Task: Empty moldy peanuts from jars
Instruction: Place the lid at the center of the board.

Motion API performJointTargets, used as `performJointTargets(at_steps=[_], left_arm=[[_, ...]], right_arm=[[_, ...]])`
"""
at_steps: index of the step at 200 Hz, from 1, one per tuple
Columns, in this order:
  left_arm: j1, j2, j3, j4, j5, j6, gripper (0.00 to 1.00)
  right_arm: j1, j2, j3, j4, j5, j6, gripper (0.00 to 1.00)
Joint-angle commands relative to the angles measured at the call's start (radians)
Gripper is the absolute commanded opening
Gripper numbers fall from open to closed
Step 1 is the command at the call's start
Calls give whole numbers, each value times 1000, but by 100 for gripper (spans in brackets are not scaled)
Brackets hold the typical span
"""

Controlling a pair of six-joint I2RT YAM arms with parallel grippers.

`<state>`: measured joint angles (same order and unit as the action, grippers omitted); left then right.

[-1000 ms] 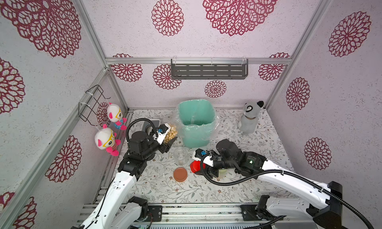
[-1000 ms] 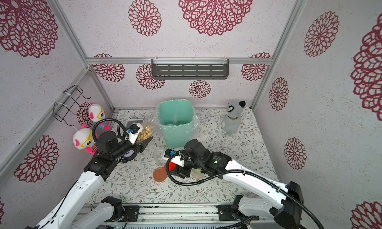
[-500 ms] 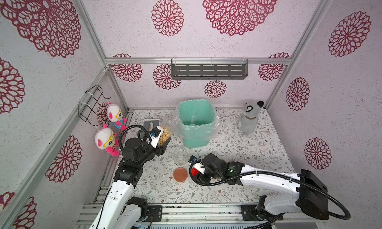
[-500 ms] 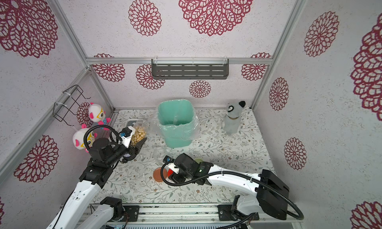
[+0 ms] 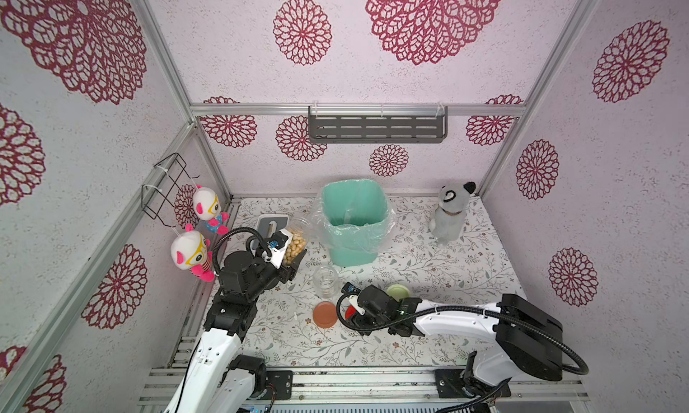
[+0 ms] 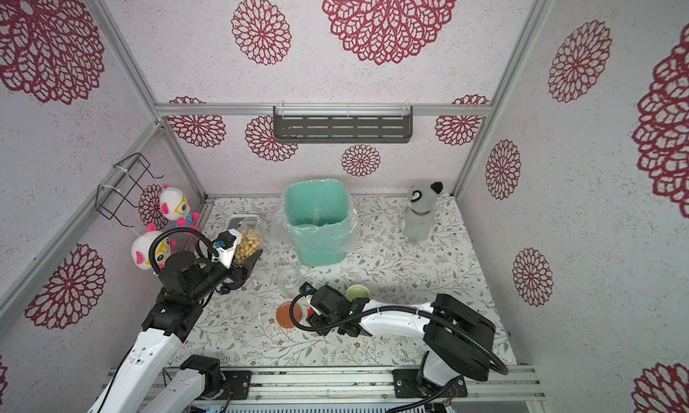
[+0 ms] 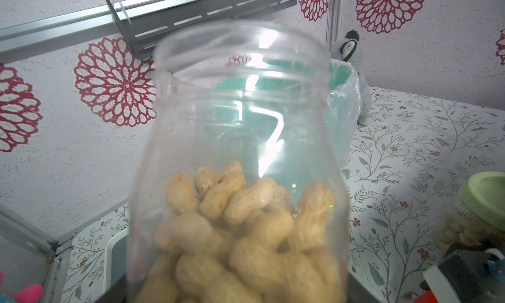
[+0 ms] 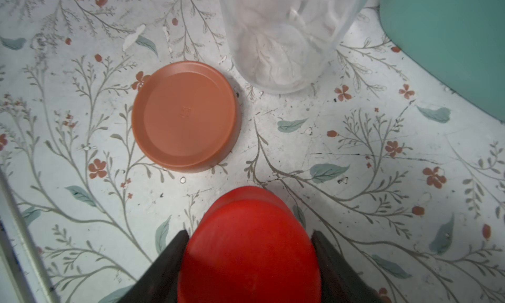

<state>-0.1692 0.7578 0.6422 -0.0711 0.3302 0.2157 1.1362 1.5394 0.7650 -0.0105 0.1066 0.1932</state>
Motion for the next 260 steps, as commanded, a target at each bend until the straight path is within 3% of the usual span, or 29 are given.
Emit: performJointTargets(at_steps=[1,30,58,84,137,140,145,148,221,260], left_arm=[[10,-20,-3,24,7,1,0],[10,-8,-23,37,8,4,0],[13,2,-16,44,11,5,0],[13,0,-5,41,18,5,0],[13,3,0,25,7,28,0],[13,4,2,24,7,29,0],[13,3,3,24,8,29,0],[13,3,5,24,8,30,0],[13,37,74,-14,20,78,0],[13,104,193,-110,58,165,0]], right_arm=[[7,24,15,42,54,56,18],[7,69,23,53,60,66,22],[7,85,19,70,76,93,36],[7,75,4,87,87,110,60],[7,45,15,75,136,98,78],[7,43,15,75,136,98,80],[7,40,16,75,136,98,96],[7,38,17,75,135,97,98],[7,-90,50,124,148,44,99],[5,-196,41,212,173,16,99]])
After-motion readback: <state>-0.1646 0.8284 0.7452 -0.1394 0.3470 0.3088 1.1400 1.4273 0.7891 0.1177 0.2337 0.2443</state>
